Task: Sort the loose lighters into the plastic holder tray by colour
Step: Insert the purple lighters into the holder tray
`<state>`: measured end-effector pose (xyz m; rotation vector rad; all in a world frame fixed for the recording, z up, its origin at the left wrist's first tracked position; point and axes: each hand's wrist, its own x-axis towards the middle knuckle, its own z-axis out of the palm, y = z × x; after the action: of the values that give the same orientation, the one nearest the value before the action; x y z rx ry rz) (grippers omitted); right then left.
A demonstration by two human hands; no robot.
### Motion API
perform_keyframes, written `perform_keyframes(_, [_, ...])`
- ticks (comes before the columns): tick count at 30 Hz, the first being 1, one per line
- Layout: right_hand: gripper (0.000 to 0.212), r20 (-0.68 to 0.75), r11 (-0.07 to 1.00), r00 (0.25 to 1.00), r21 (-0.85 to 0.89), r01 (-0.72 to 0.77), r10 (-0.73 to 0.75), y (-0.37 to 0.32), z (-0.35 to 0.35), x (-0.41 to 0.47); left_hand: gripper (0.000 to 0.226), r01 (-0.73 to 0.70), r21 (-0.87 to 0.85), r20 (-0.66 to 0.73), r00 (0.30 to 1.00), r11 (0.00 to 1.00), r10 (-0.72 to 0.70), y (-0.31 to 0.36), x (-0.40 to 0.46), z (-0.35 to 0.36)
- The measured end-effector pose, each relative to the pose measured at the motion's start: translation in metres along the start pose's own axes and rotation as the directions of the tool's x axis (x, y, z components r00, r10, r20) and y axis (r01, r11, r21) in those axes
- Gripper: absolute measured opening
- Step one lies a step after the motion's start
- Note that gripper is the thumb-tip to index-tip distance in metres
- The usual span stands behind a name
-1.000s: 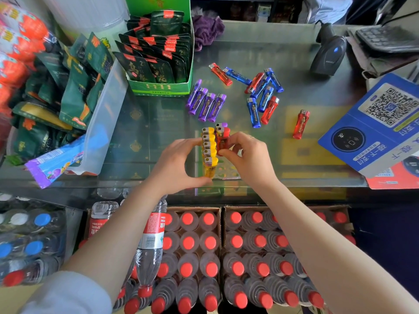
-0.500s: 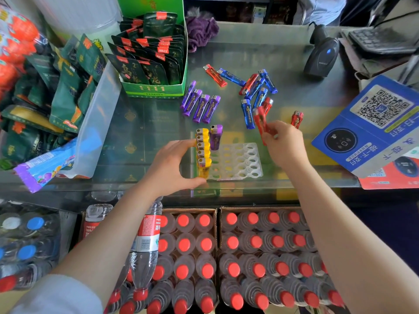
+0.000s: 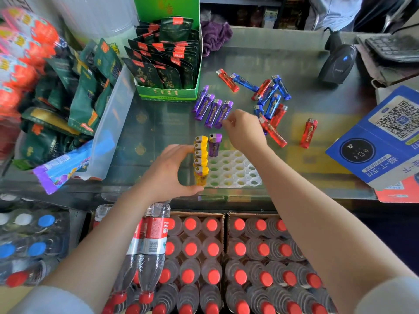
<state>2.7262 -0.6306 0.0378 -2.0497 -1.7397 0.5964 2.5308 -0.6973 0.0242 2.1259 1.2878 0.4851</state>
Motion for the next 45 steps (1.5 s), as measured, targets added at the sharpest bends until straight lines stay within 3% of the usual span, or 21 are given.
perform_keyframes(5, [0.048,-0.001,0.967,0.968,0.054,-0.25,0.25,-0.012,0.011,0.025,0.079,0.002,0.017,-0.03,1.0,1.0,-0.001,-0.014,-0.007,-0.011])
perform_keyframes(9, [0.037,0.005,0.953,0.953,0.019,-0.302,0.302,-0.015,0.01,0.024,0.073,-0.019,-0.009,-0.015,1.0,1.0,0.019,-0.022,-0.007,-0.01])
perform_keyframes(12, [0.017,0.019,0.964,0.968,0.083,-0.252,0.252,-0.013,0.004,0.014,0.073,-0.055,-0.008,-0.02,0.998,0.998,0.055,-0.026,-0.003,-0.01])
perform_keyframes(14, [0.011,-0.079,0.964,0.986,0.234,-0.128,0.15,-0.009,-0.002,-0.004,0.074,-0.067,-0.005,-0.019,0.998,0.998,0.067,-0.027,-0.001,-0.01])
perform_keyframes(16, [0.002,-0.144,0.894,0.984,0.446,-0.034,0.109,-0.008,-0.007,-0.031,0.074,-0.08,-0.007,-0.014,0.997,0.997,0.079,-0.027,0.002,-0.01])
perform_keyframes(19, [0.014,-0.08,0.823,0.995,0.568,-0.001,0.056,-0.004,0.0,-0.067,0.076,-0.101,-0.011,-0.014,0.995,0.995,0.1,-0.026,0.003,-0.009])
perform_keyframes(24, [0.013,-0.046,0.869,0.999,0.494,0.007,0.018,-0.005,0.014,-0.078,0.081,-0.098,-0.013,-0.016,0.995,0.995,0.098,-0.027,0.003,-0.008])
perform_keyframes(30, [0.012,-0.078,0.963,0.991,0.24,0.125,-0.109,-0.015,0.015,-0.077,0.081,-0.109,-0.011,-0.038,0.993,0.994,0.109,-0.027,0.002,-0.007])
perform_keyframes(35, [0.015,-0.039,0.962,0.962,0.026,0.272,-0.271,-0.017,0.016,-0.078,0.08,-0.088,-0.023,-0.033,0.996,0.996,0.088,-0.026,0.002,-0.008])
perform_keyframes(39, [0.023,-0.074,0.953,0.959,-0.156,0.26,-0.274,-0.018,0.021,-0.083,0.078,-0.066,-0.008,-0.022,0.998,0.998,0.066,-0.025,0.002,-0.006])
perform_keyframes(45, [0.026,-0.034,0.934,0.945,-0.17,0.315,-0.325,-0.016,0.014,-0.078,0.076,-0.028,-0.003,-0.056,0.998,1.0,0.028,-0.023,0.0,-0.001])
